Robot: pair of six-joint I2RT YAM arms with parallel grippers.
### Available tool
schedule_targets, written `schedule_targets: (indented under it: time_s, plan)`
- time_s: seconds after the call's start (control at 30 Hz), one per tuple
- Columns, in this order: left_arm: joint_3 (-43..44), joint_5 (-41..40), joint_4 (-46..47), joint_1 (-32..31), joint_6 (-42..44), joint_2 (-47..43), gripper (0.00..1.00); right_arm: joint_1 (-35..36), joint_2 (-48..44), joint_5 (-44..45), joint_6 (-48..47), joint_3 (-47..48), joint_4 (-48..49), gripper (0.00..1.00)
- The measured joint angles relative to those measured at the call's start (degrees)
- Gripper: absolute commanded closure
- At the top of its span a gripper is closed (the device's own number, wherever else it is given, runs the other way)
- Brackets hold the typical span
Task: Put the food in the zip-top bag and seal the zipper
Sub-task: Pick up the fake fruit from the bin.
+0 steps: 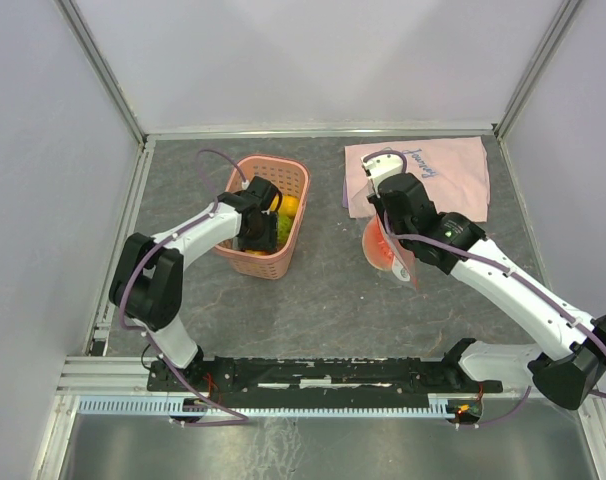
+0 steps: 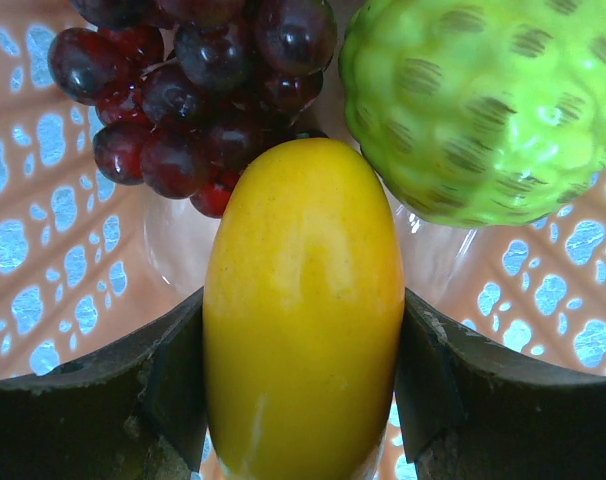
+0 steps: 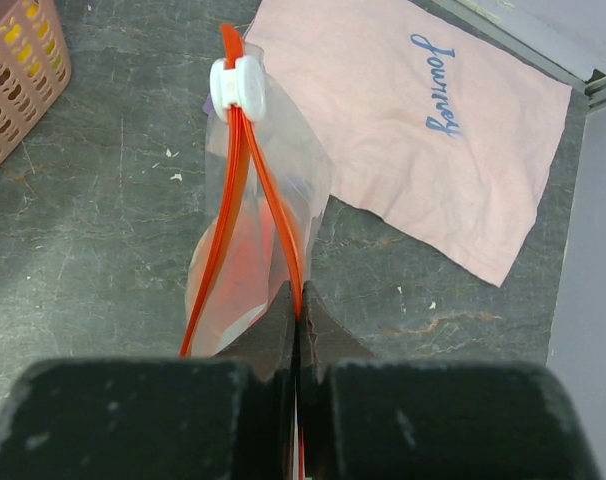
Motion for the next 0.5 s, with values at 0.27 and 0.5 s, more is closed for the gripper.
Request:
schedule_targets:
  time_s: [0.27, 0.5]
  plan:
    - [0.0, 0.1, 0.0, 0.0, 0.0, 0.2, 0.32, 0.0, 0.0, -0.3, 0.0, -0.1, 0.0, 0.98]
    - [0.1, 0.2, -0.2, 0.0, 0.0, 0.2, 0.28, 0.0, 0.0, -0.4, 0.0, -0.1, 0.2, 0.98]
